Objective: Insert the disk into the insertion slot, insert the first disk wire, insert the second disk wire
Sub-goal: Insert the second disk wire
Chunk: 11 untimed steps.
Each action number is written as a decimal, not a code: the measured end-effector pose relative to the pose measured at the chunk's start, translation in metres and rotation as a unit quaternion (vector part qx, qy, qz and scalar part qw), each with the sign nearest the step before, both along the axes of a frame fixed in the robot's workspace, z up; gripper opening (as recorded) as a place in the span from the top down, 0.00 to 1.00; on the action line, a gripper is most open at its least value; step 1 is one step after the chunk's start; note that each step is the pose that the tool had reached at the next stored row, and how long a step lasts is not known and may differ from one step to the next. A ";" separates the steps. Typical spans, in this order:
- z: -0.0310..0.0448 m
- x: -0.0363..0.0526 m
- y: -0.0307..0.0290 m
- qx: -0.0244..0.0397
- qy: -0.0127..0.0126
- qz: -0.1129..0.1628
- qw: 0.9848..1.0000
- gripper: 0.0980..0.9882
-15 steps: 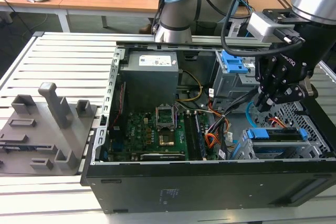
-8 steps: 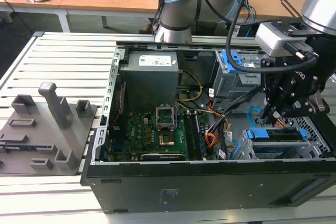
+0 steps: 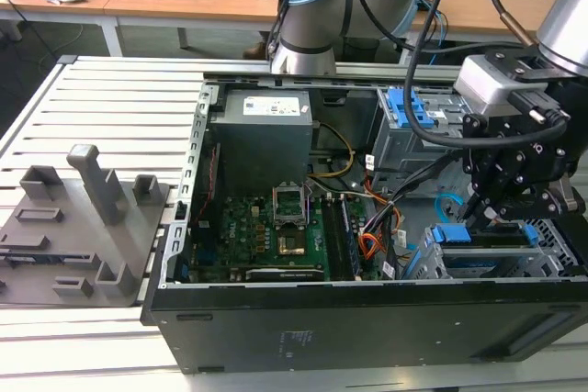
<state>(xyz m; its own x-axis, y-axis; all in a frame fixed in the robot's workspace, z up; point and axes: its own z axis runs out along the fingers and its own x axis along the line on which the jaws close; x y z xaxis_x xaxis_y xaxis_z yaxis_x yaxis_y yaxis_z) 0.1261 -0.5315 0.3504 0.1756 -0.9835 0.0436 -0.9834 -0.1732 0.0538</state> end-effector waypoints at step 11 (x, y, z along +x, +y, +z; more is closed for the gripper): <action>-0.0001 0.0000 0.0000 0.000 0.000 -0.088 0.996 0.93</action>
<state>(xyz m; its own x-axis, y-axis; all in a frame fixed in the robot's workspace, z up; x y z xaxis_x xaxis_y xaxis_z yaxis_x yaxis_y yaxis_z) 0.1261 -0.5315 0.3503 0.0001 -0.9990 0.0436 -0.9985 0.0022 0.0538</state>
